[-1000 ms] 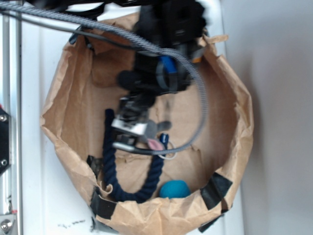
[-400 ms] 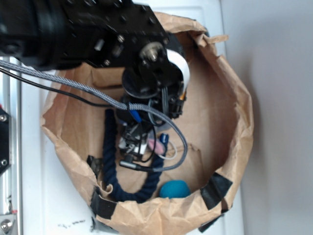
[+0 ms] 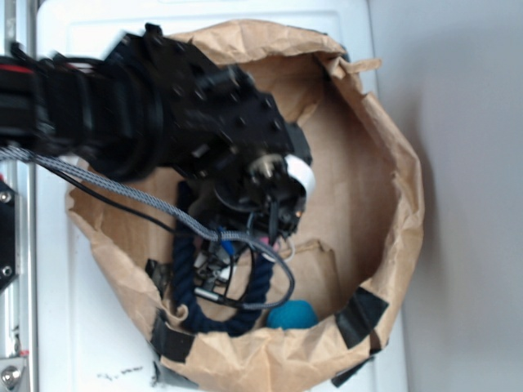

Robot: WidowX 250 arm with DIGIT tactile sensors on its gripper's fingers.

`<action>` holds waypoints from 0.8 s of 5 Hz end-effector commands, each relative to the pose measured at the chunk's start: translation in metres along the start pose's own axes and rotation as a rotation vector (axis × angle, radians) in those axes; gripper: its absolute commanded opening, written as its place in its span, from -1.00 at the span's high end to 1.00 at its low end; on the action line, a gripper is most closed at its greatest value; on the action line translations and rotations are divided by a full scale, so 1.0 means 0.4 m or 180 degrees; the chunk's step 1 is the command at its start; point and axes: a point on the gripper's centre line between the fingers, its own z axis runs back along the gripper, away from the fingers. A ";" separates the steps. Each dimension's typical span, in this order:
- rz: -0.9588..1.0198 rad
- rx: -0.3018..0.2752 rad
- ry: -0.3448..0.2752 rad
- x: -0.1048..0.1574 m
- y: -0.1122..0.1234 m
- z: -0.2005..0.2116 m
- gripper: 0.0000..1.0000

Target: Grab the gray animal.

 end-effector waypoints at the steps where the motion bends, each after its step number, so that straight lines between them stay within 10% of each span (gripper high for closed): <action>1: -0.0081 0.0192 -0.0122 0.018 -0.033 -0.043 1.00; 4: 0.0007 -0.0374 -0.0096 0.003 -0.092 0.203 1.00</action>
